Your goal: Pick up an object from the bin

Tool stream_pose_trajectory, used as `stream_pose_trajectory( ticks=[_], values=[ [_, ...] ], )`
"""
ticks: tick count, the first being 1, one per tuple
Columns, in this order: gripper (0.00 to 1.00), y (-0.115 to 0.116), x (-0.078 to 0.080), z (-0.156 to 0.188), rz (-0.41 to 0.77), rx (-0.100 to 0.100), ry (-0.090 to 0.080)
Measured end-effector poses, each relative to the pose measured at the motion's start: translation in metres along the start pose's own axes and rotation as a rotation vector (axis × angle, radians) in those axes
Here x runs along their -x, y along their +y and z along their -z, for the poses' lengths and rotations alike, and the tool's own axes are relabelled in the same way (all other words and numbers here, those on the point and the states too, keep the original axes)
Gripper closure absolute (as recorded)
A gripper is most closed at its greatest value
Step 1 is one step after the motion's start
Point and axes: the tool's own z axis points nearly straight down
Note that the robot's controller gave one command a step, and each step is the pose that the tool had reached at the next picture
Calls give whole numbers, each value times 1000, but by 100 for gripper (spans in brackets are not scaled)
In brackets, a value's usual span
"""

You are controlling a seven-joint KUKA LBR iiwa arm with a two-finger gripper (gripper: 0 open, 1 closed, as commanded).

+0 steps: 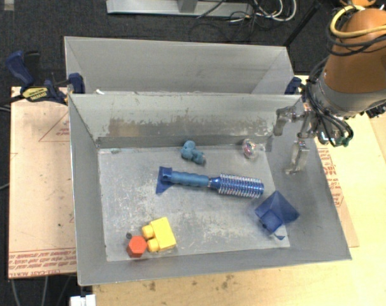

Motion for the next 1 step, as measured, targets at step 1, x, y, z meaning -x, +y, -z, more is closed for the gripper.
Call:
stream_pose_trajectory(
  ticks=[1],
  values=[
    [0,80,-21,-173,-111,3,6]
  ],
)
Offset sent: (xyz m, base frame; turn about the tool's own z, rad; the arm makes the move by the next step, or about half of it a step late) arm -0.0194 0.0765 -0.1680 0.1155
